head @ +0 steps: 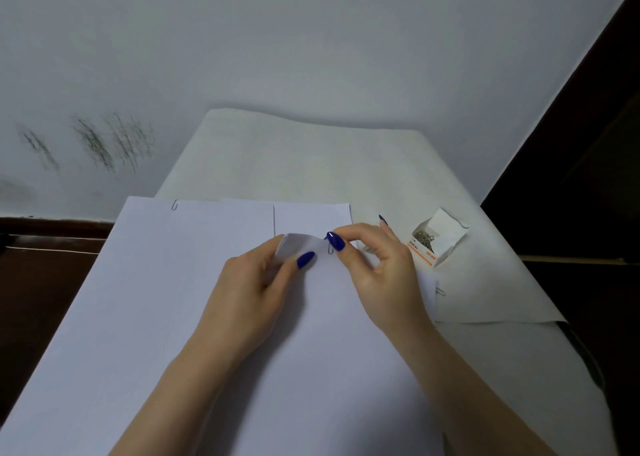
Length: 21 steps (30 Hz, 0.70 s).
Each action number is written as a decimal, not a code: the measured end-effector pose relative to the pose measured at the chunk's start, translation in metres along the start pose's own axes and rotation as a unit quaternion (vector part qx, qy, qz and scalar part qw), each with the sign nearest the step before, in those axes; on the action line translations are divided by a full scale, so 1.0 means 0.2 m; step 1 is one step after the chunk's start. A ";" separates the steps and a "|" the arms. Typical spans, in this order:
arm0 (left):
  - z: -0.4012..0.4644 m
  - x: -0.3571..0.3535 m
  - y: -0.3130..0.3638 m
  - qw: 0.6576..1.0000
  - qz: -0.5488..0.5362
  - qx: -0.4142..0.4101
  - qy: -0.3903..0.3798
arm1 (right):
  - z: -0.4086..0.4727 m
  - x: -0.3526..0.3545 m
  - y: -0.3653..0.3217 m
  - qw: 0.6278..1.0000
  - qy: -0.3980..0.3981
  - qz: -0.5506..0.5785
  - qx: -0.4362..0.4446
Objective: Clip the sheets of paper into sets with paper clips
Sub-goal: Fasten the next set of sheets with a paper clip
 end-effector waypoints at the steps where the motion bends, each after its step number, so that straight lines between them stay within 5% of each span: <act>1: 0.00 0.00 0.01 1.000 -0.001 -0.003 0.003 | 0.00 0.00 0.00 1.000 -0.009 0.019 -0.008; 21: -0.01 0.01 0.01 1.000 -0.007 0.021 0.014 | 0.02 0.01 0.02 0.996 -0.060 0.061 -0.037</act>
Point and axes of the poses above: each hand's wrist, its own z-axis towards the middle knuckle, its own x-axis out of the back of the hand, y = z × x, the point moved 1 cm from there along z, towards the middle knuckle, and after that the axes turned 15 degrees about -z, right-handed, at the moved point
